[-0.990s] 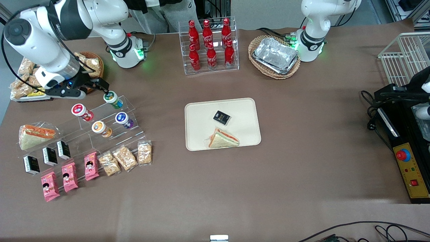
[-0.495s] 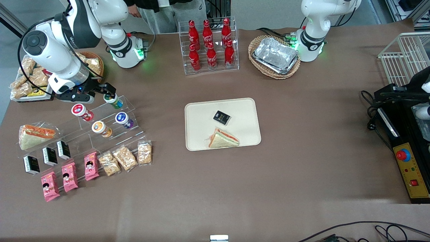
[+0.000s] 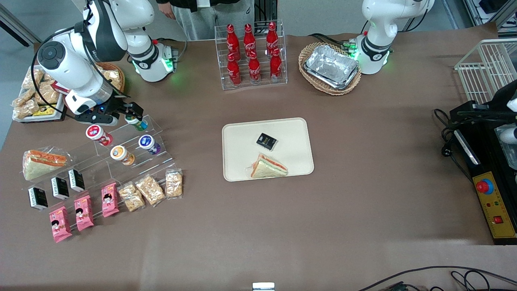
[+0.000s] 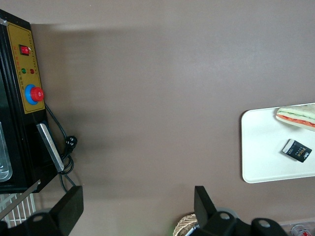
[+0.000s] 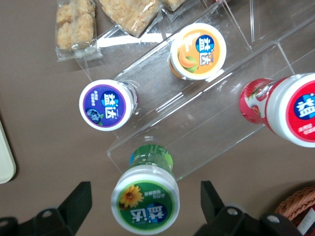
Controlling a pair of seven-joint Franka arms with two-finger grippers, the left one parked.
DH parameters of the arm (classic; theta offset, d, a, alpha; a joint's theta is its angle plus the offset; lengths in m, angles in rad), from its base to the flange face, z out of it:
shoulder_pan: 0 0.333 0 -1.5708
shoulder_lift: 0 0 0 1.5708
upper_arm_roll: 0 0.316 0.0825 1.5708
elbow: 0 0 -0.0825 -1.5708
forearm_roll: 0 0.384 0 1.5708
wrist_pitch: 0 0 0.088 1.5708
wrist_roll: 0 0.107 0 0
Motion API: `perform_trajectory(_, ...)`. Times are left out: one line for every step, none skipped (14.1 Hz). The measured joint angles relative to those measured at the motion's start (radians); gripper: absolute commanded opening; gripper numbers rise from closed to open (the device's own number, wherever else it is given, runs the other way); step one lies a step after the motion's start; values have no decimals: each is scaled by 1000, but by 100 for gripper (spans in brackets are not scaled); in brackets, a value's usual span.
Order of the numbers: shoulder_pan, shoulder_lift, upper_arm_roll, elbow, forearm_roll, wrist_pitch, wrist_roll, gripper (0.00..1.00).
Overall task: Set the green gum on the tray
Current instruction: 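Close the right gripper on the green bottle and lift it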
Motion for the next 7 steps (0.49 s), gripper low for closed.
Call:
perform_trajectory(2, 0, 0, -10, 0, 13, 0, 98)
perform_trajectory(6, 0, 0, -18, 1, 23, 0, 97)
perform_trajectory(11, 0, 0, -25, 1, 30, 1, 96)
perform_trajectory(14, 0, 0, -31, 1, 37, 1, 94)
perform_trajectory(16, 0, 0, -38, 1, 44, 2, 88)
perform_trajectory(17, 0, 0, -44, 1, 51, 2, 86)
perform_trajectory(17, 0, 0, -49, 1, 59, 2, 84)
